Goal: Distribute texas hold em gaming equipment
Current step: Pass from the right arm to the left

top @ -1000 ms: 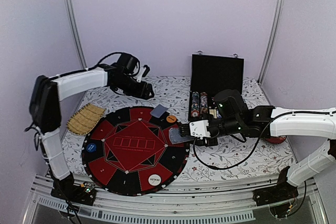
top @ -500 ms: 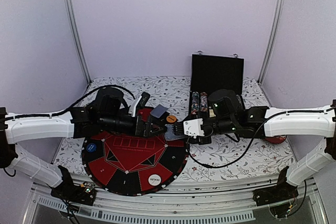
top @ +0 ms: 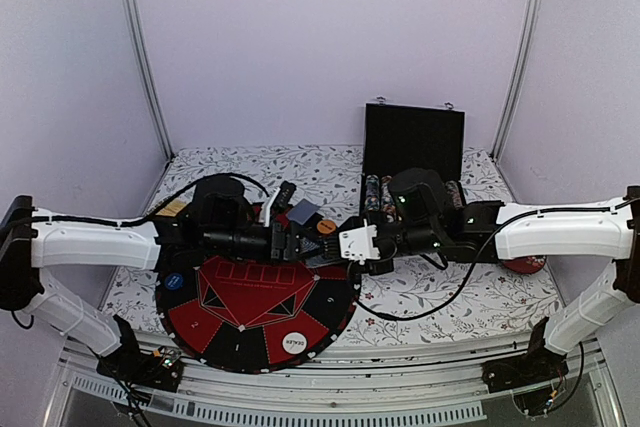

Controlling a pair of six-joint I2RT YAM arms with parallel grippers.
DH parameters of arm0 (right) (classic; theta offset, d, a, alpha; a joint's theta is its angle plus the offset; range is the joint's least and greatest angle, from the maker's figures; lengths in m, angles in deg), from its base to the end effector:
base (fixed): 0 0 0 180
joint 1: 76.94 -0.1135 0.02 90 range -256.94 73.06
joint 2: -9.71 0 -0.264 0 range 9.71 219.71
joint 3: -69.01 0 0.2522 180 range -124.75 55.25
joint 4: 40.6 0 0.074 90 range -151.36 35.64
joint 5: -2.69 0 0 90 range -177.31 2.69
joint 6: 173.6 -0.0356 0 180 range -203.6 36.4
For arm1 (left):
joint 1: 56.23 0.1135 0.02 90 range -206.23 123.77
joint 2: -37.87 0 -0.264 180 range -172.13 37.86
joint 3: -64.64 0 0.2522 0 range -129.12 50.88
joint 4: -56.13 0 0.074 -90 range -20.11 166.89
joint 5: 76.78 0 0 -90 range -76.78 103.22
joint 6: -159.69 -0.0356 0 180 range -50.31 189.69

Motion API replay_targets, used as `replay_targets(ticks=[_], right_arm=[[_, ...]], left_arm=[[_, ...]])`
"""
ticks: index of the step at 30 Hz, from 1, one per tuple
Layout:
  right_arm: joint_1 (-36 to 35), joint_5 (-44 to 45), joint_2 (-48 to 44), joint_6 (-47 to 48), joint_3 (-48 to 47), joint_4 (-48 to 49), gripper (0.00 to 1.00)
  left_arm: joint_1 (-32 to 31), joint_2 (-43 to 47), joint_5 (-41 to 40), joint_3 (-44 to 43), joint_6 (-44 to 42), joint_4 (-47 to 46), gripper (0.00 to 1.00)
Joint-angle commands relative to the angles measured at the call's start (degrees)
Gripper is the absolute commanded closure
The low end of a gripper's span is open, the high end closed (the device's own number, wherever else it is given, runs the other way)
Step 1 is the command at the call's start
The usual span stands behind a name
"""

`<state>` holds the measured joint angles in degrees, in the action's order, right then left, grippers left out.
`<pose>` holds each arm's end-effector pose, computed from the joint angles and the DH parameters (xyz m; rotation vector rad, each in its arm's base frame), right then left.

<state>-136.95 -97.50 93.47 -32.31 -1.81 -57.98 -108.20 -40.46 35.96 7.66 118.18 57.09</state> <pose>0.1601 0.2900 0.2644 -1.7945 1.0963 0.2783 0.1742 -0.2450 0.2397 0.3712 2.2377 -1.4478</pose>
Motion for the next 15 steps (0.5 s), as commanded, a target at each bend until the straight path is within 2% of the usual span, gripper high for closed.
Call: replay_targets(ticks=[1, 4, 6, 7, 8, 10, 12, 14, 15], right_arm=[[-0.4, 0.5, 0.9, 0.6, -2.1, 1.9, 0.52], [-0.4, 1.1, 1.0, 0.5, -1.7, 2.6, 0.52], [-0.4, 1.1, 0.9, 0.5, -1.4, 2.6, 0.52], [-0.4, 1.0, 0.9, 0.5, -1.2, 2.5, 0.52], [-0.4, 0.6, 0.8, 0.4, -1.2, 2.2, 0.51], [-0.4, 0.2, 0.8, 0.5, -1.4, 1.2, 0.43], [-0.4, -0.7, 0.8, 0.3, -2.0, -0.5, 0.28], [-0.3, -3.1, 0.9, 0.2, -3.5, -4.9, 0.06], [-0.4, -4.0, 1.0, 0.4, -4.4, -7.4, 0.0]], left_arm=[[-1.8, -2.0, 3.8, -2.6, -0.7, -2.1, 0.41], [-2.0, -1.6, 5.1, -3.3, -2.0, -1.9, 0.68], [-2.0, -0.8, 5.2, -3.0, -2.4, -1.5, 0.96], [-2.0, -0.4, 4.9, -2.7, -2.6, -1.3, 1.0], [-2.0, 0.0, 4.7, -2.4, -2.7, -1.2, 1.0], [-2.0, 0.4, 4.4, -1.9, -3.1, -0.9, 1.0], [-2.0, 0.6, 3.7, -2.1, -4.5, 0.7, 1.0], [-2.0, 0.6, 2.4, -3.2, -6.8, 4.2, 1.0], [-2.0, 0.5, 2.2, -3.7, -8.0, 5.5, 1.0]])
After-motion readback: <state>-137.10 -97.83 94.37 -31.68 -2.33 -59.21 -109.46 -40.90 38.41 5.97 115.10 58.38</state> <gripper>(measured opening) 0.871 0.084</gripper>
